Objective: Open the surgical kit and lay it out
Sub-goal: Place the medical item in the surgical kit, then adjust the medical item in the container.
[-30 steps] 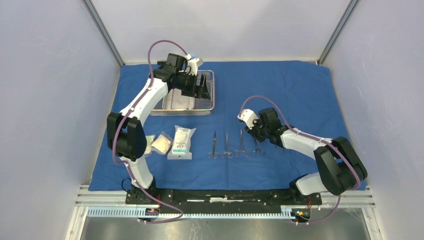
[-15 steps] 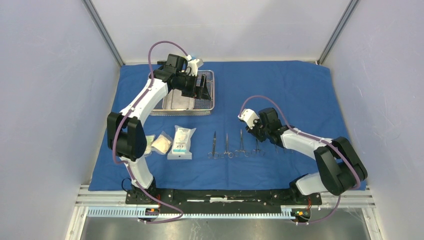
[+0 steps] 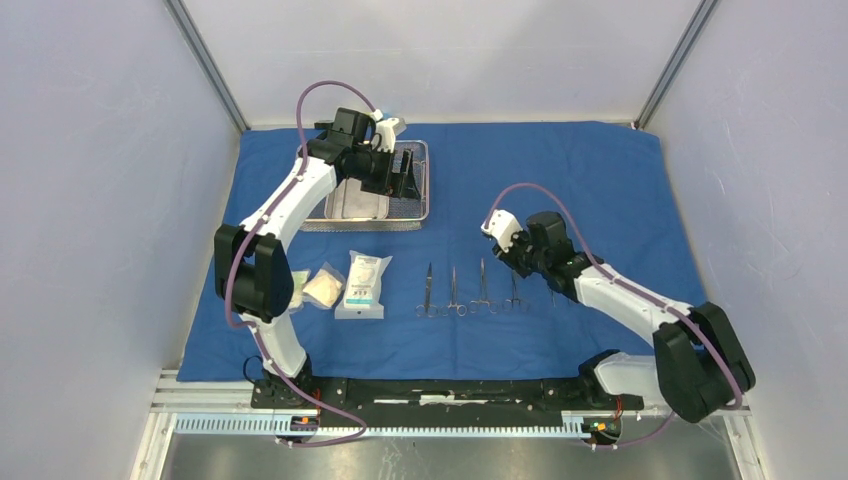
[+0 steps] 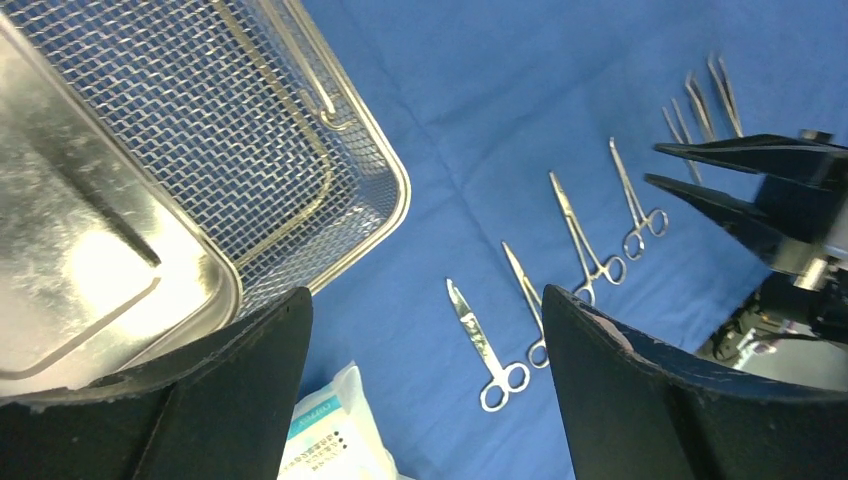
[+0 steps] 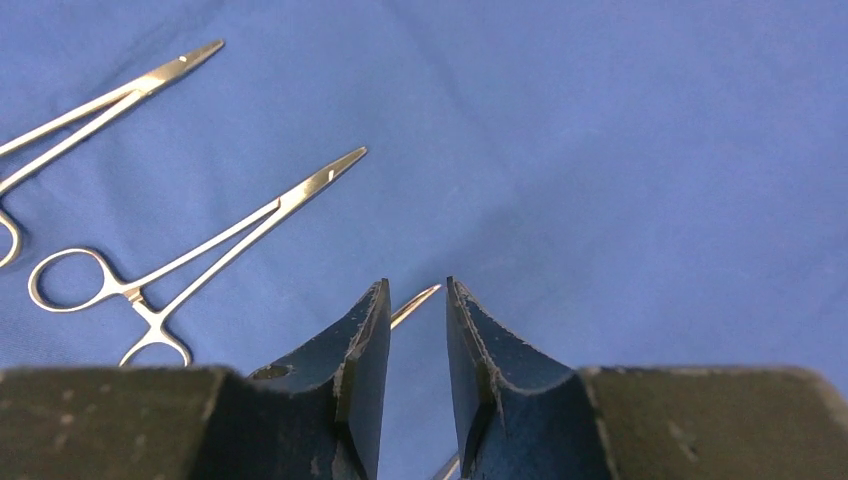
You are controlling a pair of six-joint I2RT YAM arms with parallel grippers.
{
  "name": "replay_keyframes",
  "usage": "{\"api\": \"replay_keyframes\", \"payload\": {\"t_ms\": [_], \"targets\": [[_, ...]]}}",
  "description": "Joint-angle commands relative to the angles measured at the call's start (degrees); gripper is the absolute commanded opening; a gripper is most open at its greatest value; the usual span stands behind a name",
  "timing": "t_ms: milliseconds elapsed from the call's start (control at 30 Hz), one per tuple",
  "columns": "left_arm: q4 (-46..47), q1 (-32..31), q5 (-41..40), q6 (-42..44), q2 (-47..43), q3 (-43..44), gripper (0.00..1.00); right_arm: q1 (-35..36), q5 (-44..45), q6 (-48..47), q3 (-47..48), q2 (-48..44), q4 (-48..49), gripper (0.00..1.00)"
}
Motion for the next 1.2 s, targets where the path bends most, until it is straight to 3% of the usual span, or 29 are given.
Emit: {"api": "replay_keyframes", "payload": {"t_ms": [0,233,333,567,733,967,1167], "targets": [[4.1,0.4,-6.2,3.1,-3.3,-0.4,0.91,-0.6,2.5,0.0,2.1,-4.8,0.6,0.35],[8.7,3.4,-16.6,2.5,-4.3,0.1,1.00,-8.3,5.2,2.1,7.0,-6.6,0.1,0.42],[10.7,5.9,-17.2,1.5,-3.8,0.5,1.00,-12.6,6.1,2.8,9.4,-6.2,0.0,0.52],[13.0,12.8,-10.3,-1.2,-0.9,1.9,1.00,-21.2,5.7,4.3,11.8,-6.3,1.2,0.75],[4.6,14.4,-9.7,5.3,4.9,10.5,1.00,-26.3,2.1,5.8,10.1,-6.4,2.4,0.97],[-3.3,14.4,-11.4,13.6,13.5,20.2,1.00,-34.1,-1.3,6.1,7.9,-7.0,0.9,0.98],[-4.5,13.8,-10.0,14.6,21.1,27.0,1.00,-34.5,-6.0,3.6,8.6,-4.7,-0.4,0.98]]}}
